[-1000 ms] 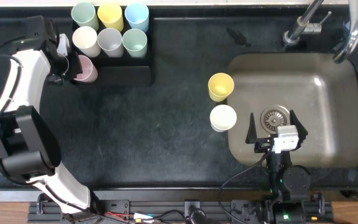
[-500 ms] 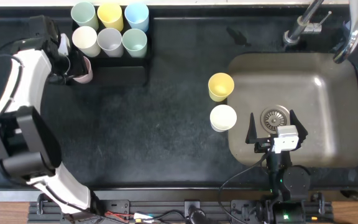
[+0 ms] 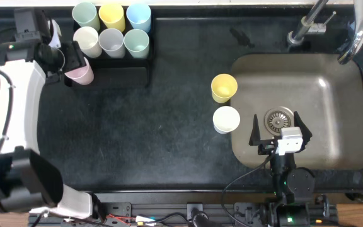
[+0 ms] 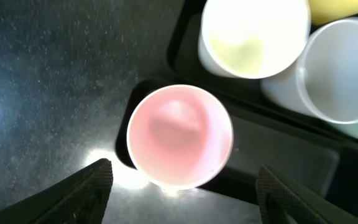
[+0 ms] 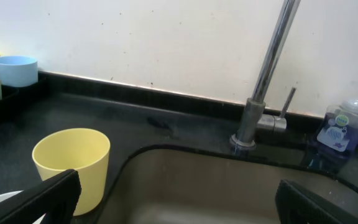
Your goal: Store Cups
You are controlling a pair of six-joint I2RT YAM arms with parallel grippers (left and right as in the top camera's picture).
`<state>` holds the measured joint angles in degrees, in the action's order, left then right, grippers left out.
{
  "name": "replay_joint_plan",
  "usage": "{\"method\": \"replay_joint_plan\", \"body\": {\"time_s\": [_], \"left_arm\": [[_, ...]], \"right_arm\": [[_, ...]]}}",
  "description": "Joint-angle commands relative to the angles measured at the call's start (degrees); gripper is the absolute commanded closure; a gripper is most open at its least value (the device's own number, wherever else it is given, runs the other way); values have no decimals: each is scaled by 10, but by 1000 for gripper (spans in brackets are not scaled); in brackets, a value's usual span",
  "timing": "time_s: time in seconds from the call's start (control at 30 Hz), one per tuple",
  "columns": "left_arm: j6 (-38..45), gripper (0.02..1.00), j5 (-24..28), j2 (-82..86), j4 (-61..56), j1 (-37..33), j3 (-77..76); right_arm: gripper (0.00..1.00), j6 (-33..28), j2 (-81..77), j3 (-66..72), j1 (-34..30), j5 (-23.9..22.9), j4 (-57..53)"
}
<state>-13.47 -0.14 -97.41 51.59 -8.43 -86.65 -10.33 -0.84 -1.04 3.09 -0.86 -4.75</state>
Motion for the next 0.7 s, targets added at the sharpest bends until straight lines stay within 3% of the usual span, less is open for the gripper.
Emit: {"method": "replay_joint_plan", "body": {"time_s": [0.03, 0.2, 0.7], "left_arm": [[-58, 229, -44, 41, 6, 70, -23], [-124, 220, -87, 32, 12, 186, -68], [-237, 200, -56, -144, 98, 412, -245]], "right_arm": [[7, 0, 6, 8, 4, -2, 3], [7, 0, 6, 8, 4, -2, 3], [5, 0, 6, 8, 4, -2, 3]]}}
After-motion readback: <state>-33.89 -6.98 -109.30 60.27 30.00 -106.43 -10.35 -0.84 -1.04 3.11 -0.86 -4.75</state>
